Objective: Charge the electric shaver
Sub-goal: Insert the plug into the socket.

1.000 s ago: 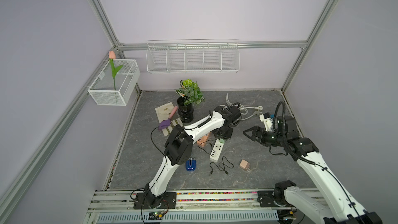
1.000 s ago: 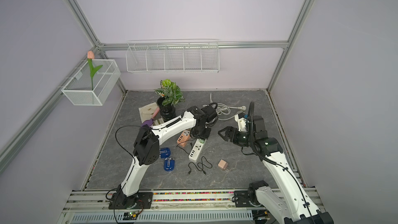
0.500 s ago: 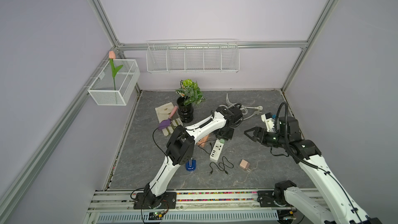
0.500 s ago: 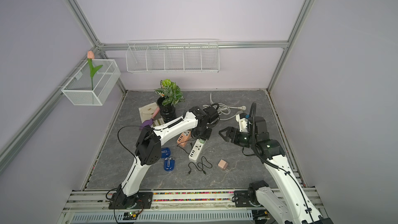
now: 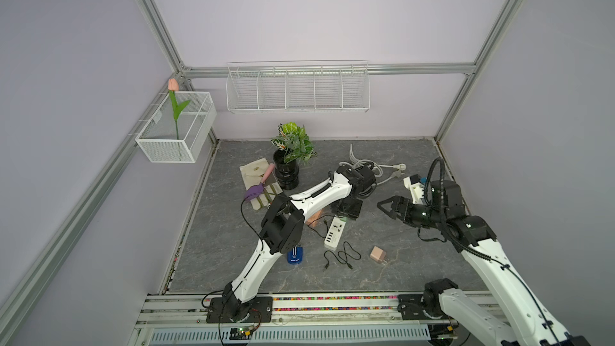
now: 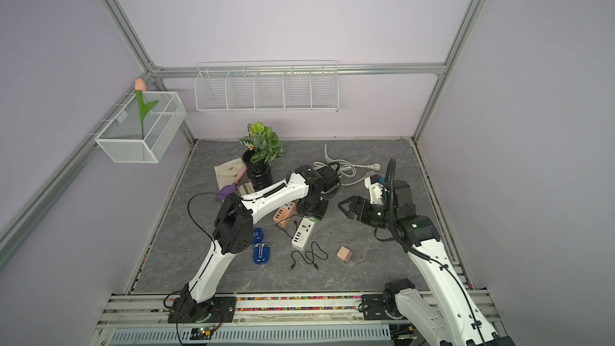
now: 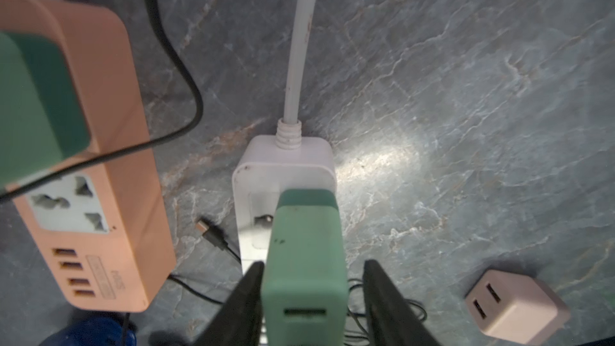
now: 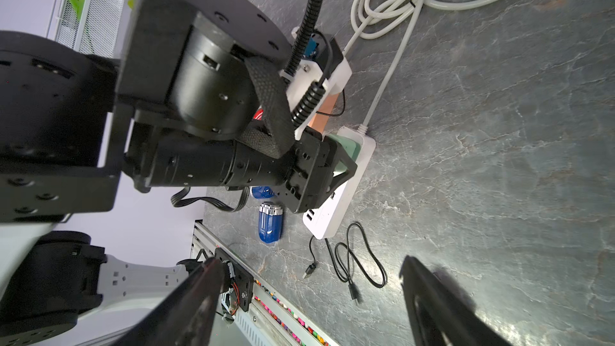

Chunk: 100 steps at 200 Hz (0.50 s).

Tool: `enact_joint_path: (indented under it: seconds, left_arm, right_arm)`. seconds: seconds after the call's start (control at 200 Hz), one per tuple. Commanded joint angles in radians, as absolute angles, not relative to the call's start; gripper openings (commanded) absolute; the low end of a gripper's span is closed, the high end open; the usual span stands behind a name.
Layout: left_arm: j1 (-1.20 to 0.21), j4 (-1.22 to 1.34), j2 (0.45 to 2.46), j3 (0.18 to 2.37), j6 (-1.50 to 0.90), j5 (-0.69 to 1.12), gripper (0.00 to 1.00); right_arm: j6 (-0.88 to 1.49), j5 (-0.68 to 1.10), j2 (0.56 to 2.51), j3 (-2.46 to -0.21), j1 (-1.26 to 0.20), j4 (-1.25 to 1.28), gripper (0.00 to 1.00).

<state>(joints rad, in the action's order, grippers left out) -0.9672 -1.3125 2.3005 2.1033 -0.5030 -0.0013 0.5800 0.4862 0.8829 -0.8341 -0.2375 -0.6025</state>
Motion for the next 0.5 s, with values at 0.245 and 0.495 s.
enact_joint_path:
  seconds: [0.245, 0.495]
  left_arm:
    - [-0.968, -1.322, 2.118, 2.138, -0.555, 0.035, 0.65]
    - [-0.869, -1.187, 1.908, 1.961, -0.675, 0.079, 0.62]
  right_arm:
    - [0.578, 0.441, 0.915, -0.872, -0.239, -0.632, 0.88]
    - [0.509, 0.387, 0.963, -0.97, -0.293, -0.652, 0.86]
